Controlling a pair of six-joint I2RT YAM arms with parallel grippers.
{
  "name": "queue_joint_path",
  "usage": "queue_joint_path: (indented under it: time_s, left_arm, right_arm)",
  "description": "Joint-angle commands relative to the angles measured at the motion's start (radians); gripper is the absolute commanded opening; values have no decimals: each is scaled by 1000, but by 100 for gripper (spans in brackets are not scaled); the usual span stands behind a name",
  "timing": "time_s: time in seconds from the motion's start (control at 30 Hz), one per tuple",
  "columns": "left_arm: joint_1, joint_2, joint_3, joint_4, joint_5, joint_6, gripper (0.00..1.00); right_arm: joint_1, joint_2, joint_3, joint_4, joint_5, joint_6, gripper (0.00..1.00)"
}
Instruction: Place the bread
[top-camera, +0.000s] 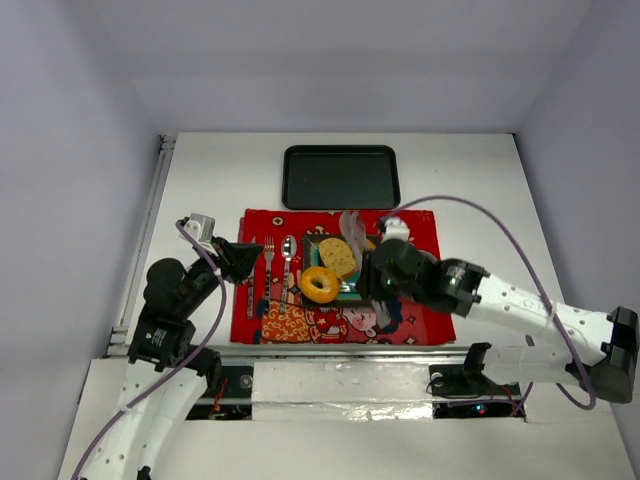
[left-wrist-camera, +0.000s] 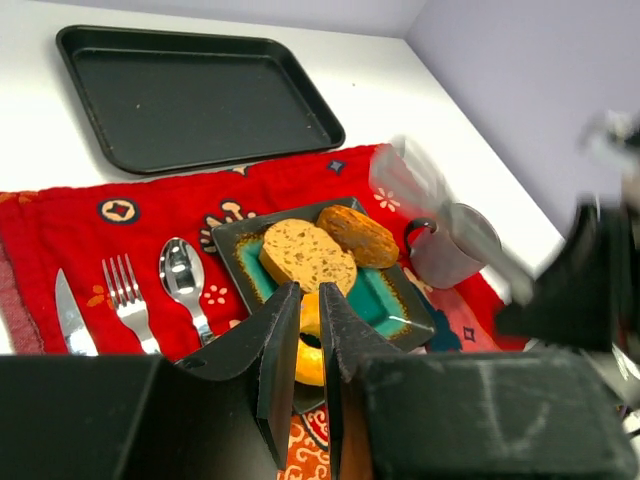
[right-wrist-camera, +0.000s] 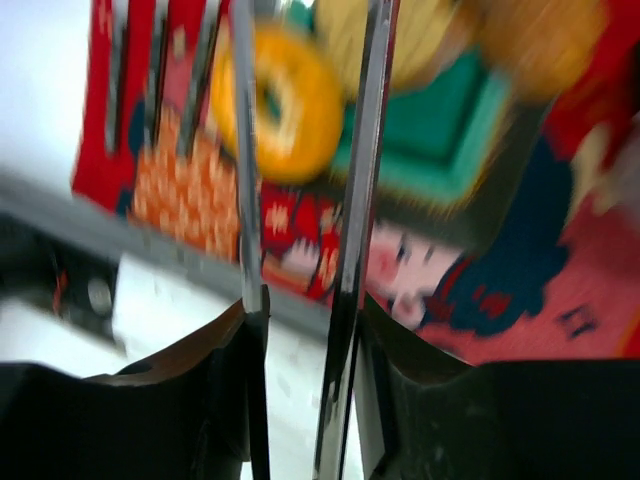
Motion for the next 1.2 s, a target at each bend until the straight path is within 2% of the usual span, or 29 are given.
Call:
queue_joint_path:
  time_s: [0.0, 0.07, 0.1, 0.17, 0.2, 0.33, 0.47, 0.6, 0.73, 0.93, 1.07, 1.17]
  left_arm:
    - [5, -26, 2, 46, 31, 11, 12]
    - [5, -34, 1, 49, 41, 13, 12]
    - [5, -39, 1, 50, 44, 13, 12]
    - [5, -54, -1, 55, 55, 11, 12]
    - [5, -59, -1, 55, 55, 11, 12]
    - [5, -95, -2, 58, 61, 11, 12]
    - [-6, -129, -1, 56, 52, 11, 12]
    - [-38, -137, 1, 52, 47, 11, 12]
    - [-38, -147, 2, 52, 49, 14, 12]
    - [-47, -155, 2, 52, 44, 13, 12]
    - [-47, -151, 1, 53, 47, 13, 12]
    - [-47, -148, 1, 52, 47, 13, 12]
  right_arm:
    - [-172, 41, 122, 77, 101, -111, 41]
    - [-306, 68, 173, 136, 29, -159, 39]
    - [-454, 85, 190, 190, -8, -171, 38]
    - [-596, 143, 221, 229, -125, -183, 38]
    - [-721, 166, 251, 254, -151, -176, 38]
    - [-981, 291, 294, 300, -277, -159, 38]
    - [-1139, 449, 330, 338, -314, -153, 39]
    - [-1195, 633, 431, 277, -296, -252, 38]
    - [-1195, 688, 469, 217, -182, -445, 38]
    - [-1195, 725, 432, 167, -142, -614, 38]
    - [-1195, 777, 409, 151, -93, -656, 38]
    - [-1184, 805, 428, 140, -56, -656, 43]
